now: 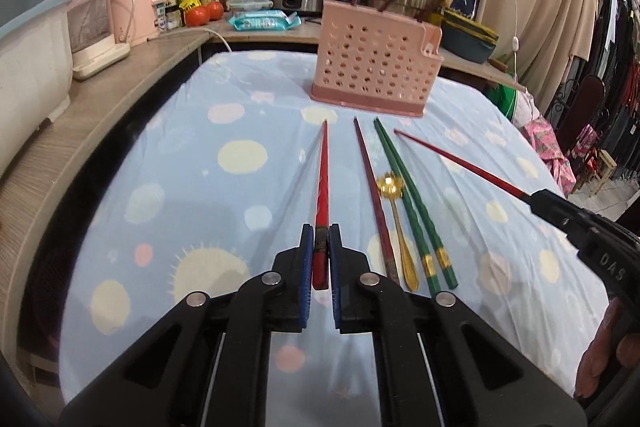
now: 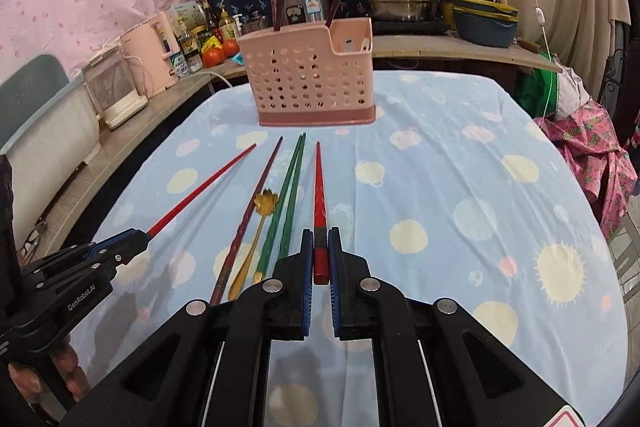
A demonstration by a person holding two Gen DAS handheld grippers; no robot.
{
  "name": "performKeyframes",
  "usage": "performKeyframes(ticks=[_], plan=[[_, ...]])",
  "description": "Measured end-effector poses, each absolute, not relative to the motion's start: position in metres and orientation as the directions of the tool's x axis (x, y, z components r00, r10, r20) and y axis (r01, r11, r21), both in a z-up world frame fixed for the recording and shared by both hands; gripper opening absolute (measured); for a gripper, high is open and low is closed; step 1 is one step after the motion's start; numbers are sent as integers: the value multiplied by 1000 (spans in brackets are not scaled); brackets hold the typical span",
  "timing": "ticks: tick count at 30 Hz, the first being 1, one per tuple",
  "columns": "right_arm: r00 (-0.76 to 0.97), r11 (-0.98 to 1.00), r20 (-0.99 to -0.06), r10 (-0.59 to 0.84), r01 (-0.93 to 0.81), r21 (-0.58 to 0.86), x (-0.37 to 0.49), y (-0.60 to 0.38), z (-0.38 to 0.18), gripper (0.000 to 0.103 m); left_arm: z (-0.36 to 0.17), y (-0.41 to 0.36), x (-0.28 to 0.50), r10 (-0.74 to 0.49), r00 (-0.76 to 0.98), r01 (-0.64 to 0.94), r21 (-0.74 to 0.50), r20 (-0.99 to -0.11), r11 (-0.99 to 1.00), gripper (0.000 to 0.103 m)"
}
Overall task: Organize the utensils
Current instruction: 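Lift both red chopsticks with both tools over the pink basket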
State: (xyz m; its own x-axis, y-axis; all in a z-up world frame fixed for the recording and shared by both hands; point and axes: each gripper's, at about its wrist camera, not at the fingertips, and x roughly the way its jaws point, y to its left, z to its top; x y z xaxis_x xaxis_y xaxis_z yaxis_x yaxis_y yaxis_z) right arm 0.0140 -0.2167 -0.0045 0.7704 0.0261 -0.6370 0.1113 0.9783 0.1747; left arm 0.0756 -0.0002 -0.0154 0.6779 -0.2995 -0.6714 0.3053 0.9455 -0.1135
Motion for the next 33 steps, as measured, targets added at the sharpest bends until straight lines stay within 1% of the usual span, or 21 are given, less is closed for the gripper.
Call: performKeyframes(ticks=[5, 11, 17, 25, 33], plan=[[827, 975, -562, 0, 125, 184, 17, -233, 36, 7, 19, 6, 87, -308, 720, 298, -123, -622, 947, 7], [876, 967, -482, -8, 130, 221, 27, -252, 78, 7, 65, 13, 103, -316, 784, 284, -144, -534, 948, 7], [900, 957, -435, 12, 116, 266, 42, -267, 106, 7, 102, 17, 125, -324, 820, 273, -175, -472, 946, 7], [921, 943, -386, 49, 85, 321, 64, -280, 137, 7, 143, 14, 154, -346, 841, 286, -201, -415, 937, 7], [956, 926, -286, 64, 50, 375, 92, -297, 183, 7, 199, 2, 178, -371, 873, 317, -210, -317, 925, 7]])
